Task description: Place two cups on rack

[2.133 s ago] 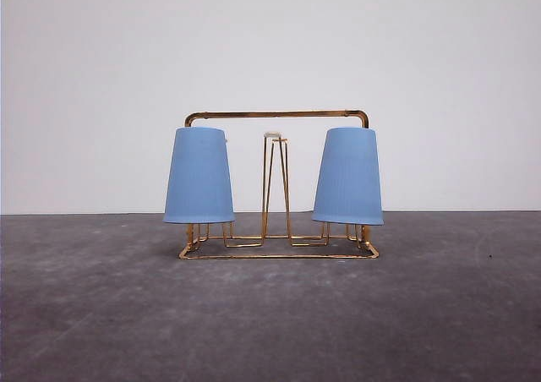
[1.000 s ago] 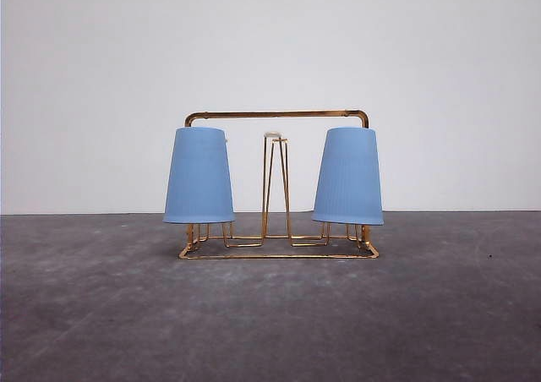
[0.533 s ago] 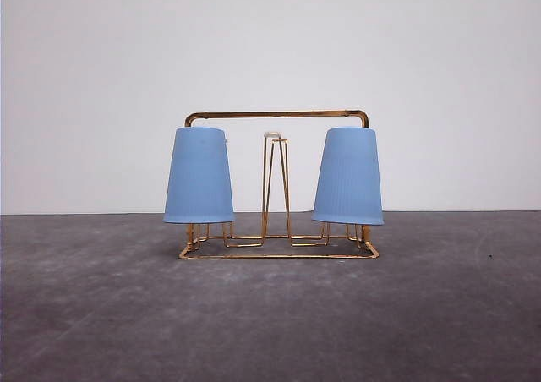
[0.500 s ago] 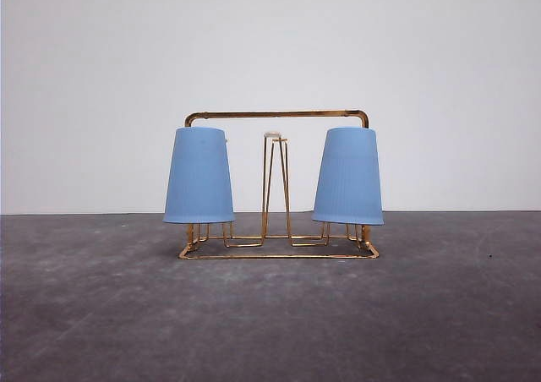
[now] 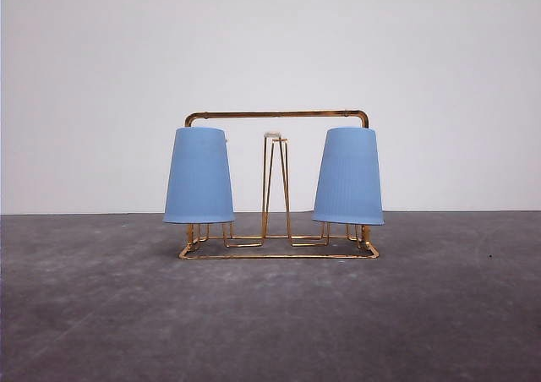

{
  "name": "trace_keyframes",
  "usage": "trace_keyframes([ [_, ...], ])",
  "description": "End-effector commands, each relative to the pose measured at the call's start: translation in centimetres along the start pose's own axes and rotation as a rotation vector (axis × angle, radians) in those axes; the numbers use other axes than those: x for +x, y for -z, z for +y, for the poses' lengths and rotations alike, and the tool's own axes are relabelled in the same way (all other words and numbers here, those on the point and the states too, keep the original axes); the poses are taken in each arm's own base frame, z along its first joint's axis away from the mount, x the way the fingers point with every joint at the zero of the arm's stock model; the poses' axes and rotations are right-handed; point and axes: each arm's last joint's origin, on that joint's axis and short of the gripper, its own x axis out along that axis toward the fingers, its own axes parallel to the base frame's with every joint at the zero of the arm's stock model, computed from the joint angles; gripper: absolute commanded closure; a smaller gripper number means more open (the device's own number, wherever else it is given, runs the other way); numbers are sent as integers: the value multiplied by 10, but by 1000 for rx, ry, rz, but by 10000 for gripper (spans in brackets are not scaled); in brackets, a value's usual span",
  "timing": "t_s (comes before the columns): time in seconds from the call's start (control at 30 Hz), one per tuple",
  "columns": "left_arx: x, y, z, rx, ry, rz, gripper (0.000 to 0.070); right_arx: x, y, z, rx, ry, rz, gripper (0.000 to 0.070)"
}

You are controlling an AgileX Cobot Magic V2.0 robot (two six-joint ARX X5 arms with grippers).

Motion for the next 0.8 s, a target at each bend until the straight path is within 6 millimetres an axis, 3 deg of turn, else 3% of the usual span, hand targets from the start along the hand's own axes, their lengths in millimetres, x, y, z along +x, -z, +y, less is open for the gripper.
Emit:
trace_keyframes([
  [0.0, 1, 3, 0, -2, 0, -2, 700, 0, 0, 0, -8, 0, -10, 668],
  [0.77, 1, 3, 0, -2, 0, -2, 700, 0, 0, 0, -8, 0, -10, 668],
])
